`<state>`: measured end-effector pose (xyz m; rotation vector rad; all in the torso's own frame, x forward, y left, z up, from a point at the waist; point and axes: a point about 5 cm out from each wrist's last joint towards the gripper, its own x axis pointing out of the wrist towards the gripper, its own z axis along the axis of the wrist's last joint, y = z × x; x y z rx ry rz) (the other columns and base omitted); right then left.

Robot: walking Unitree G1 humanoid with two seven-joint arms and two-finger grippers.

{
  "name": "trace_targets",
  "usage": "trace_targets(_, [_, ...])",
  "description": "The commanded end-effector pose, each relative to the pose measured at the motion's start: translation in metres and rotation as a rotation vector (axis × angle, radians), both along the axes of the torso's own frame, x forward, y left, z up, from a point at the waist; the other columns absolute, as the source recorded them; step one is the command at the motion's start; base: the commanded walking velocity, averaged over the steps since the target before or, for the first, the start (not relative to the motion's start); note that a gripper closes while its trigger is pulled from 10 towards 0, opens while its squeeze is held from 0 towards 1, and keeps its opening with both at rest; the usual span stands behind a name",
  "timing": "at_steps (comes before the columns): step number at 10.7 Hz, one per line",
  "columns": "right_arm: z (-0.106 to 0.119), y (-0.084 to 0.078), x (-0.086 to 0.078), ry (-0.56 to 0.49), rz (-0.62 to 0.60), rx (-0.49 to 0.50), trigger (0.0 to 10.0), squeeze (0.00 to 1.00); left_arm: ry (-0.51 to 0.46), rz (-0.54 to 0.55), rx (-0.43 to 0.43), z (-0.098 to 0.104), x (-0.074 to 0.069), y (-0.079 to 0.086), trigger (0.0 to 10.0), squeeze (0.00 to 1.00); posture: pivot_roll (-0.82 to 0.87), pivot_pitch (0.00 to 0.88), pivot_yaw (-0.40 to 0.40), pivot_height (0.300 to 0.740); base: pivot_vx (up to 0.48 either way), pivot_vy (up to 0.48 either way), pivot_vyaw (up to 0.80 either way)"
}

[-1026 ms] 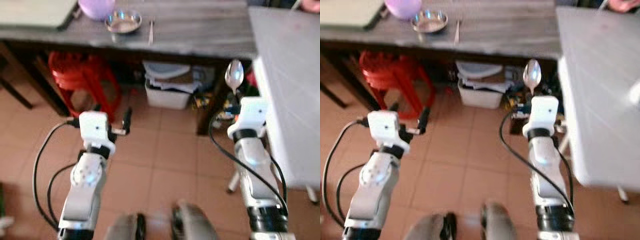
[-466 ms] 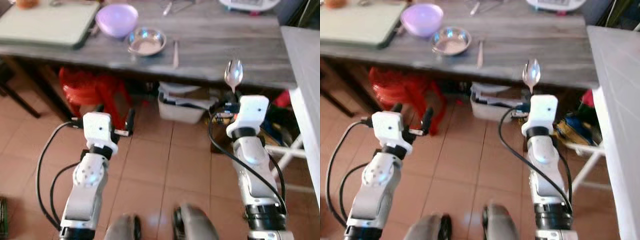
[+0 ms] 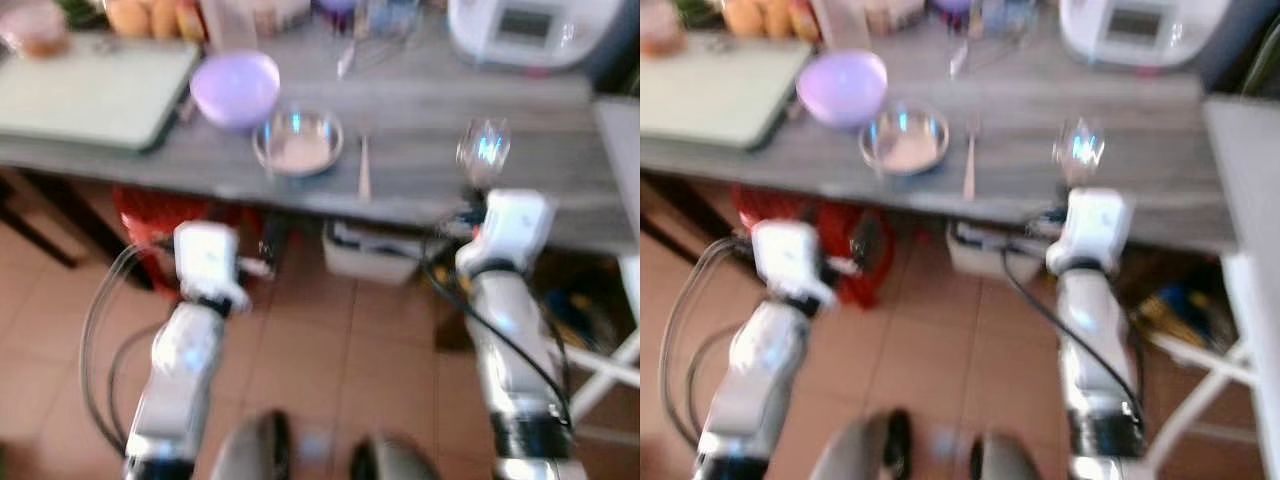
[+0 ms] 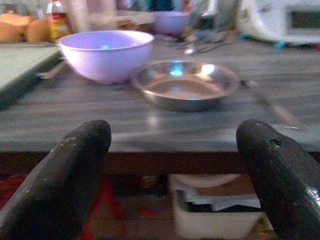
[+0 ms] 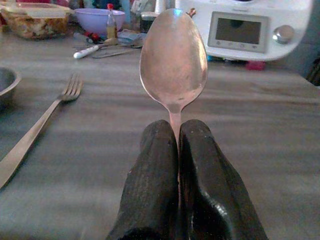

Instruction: Setting the table

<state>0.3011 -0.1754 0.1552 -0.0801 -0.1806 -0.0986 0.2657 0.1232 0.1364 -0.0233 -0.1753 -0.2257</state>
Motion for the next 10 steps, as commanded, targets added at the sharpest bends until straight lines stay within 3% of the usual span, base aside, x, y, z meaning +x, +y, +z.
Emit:
trace_targets(1, [0.001,-0.009,-0.002,-0.004,-0.023,-0.004,10.0,0.0,-0.002,-0.02,-0.011,0.001,-0.002,-0.006,10.0,0.0,-0.02,0.187,0.025,0.74,0.442,0.0,0.0])
trace_targets(3, [0.001,-0.009,-0.002,0.0,-0.028,-0.002,10.0,0.0,0.006,-0.011,-0.027,0.001,-0.003,-0.003,10.0,0.0,-0.02,0.19,0.024,0.74,0.309,0.36,0.0])
trace_targets(5, [0.001,-0.01,-0.002,-0.002,-0.032,-0.005,10.0,0.0,0.001,0.001,-0.042,0.003,-0.005,0.0,10.0,0.0,-0.02,0.191,0.024,0.74,0.0,0.452,0.0])
trace_targets(10, [0.002,-0.019,0.008,0.004,-0.068,0.021,10.0,0.0,0.007,0.015,0.002,0.003,-0.01,0.011,10.0,0.0,0.01,0.206,0.033,0.74,0.0,0.0,0.0])
